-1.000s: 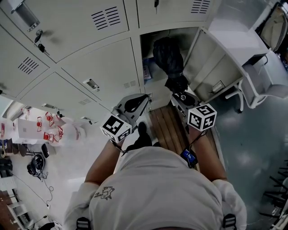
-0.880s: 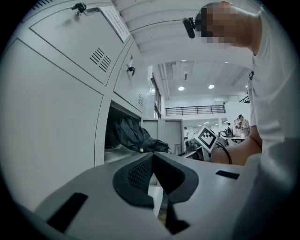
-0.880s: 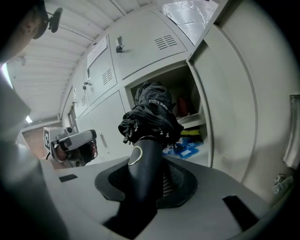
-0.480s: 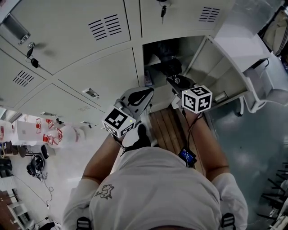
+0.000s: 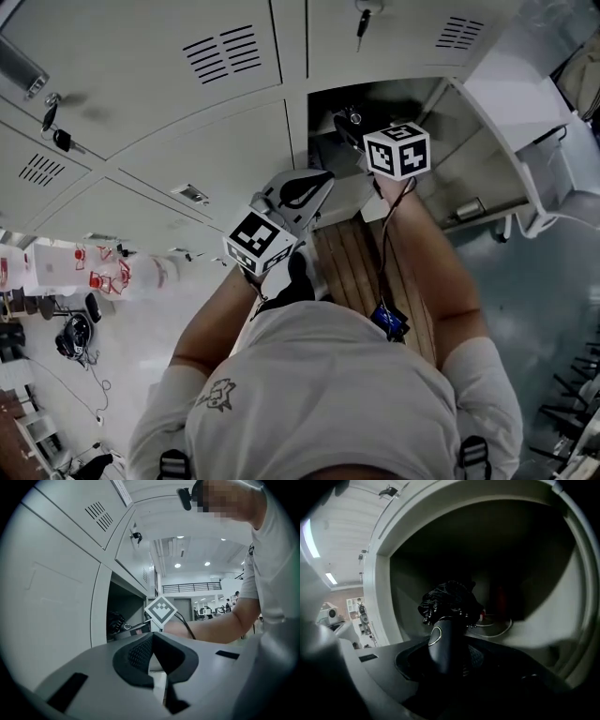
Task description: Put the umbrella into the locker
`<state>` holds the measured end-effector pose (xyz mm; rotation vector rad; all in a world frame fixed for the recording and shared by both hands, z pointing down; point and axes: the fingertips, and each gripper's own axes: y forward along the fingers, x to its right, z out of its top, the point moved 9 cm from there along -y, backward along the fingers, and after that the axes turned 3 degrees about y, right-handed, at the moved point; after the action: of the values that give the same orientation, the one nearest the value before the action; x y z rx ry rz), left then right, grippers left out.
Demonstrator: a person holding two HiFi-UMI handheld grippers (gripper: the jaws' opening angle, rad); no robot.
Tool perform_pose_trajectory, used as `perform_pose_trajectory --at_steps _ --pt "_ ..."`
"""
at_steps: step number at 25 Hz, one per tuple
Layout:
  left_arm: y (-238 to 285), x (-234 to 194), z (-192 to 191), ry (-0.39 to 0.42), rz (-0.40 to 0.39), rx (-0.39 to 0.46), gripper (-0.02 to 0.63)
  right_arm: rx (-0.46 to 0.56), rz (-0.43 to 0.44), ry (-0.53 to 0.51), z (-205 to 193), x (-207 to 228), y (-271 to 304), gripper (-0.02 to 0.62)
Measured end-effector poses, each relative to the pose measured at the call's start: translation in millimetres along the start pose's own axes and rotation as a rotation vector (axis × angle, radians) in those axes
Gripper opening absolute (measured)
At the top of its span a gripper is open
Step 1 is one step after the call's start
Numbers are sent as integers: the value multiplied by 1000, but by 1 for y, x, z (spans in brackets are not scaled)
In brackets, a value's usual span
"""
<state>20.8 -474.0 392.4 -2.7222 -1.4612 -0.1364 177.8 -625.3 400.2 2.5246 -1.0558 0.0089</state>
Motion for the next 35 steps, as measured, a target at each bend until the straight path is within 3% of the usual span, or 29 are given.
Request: perform_pose_trajectory --at_steps 8,26,35 --pt "5 -6 -1 8 -13 -16 11 -69 -16 -92 26 18 49 137" --pt "0 -2 -10 -12 -35 -38 11 -293 -129 -149 26 35 90 175" --pt "-7 -2 -9 -15 -26 -36 11 -275 -165 -219 24 27 89 189"
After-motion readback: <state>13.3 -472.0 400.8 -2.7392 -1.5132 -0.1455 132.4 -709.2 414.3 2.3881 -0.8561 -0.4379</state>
